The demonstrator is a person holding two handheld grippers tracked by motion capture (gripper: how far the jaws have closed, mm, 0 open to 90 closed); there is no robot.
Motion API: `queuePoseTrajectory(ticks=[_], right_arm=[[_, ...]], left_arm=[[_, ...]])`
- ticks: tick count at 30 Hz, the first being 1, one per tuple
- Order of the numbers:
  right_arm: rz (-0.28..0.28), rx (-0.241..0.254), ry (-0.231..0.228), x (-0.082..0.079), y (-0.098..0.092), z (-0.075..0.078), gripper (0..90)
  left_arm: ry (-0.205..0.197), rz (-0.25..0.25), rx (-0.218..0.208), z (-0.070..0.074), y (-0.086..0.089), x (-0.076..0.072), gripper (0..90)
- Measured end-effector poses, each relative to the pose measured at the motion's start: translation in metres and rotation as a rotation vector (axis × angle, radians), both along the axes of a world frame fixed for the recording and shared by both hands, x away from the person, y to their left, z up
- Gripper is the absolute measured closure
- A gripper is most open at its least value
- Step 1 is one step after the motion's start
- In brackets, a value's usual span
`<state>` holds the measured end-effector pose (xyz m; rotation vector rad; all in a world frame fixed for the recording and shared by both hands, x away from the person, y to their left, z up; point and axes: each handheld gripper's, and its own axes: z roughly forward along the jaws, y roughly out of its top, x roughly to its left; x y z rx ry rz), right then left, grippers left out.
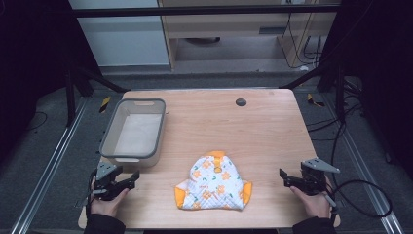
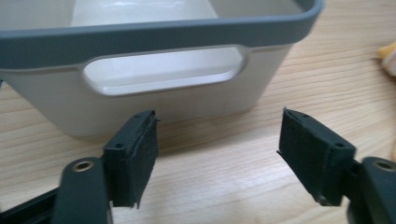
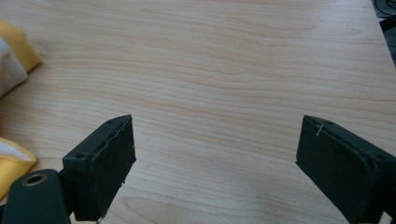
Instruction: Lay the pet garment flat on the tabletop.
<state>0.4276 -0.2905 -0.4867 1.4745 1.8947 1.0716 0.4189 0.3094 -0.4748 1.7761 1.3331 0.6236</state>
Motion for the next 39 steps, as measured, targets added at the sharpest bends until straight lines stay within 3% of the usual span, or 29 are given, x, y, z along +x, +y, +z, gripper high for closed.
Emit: queuePoseTrajectory(ticks=[2, 10, 21, 30, 39], right_arm=[[0.004, 0.004, 0.003, -0.001, 0.001, 0.001, 11.8], [0.034, 0.036, -0.017, -0.006, 0.012, 0.008, 17.5], [0.124, 0.017, -0.066, -0.004, 0.037, 0.024, 22.6], [0.153, 0.009, -0.095, 0.004, 0.047, 0.042, 29.4], [0.208, 0.018, -0.101, 0.017, 0.070, 0.054, 35.5]], left_arm=[[-0.008, -0.005, 0.004, 0.002, -0.001, -0.002, 35.7], [-0.047, -0.055, 0.049, 0.012, -0.014, -0.017, 43.5], [-0.038, -0.102, -0.013, 0.025, -0.028, -0.018, 34.0], [-0.062, -0.170, -0.032, 0.041, -0.043, -0.014, 34.7], [-0.097, -0.217, -0.042, 0.053, -0.067, 0.001, 37.2]])
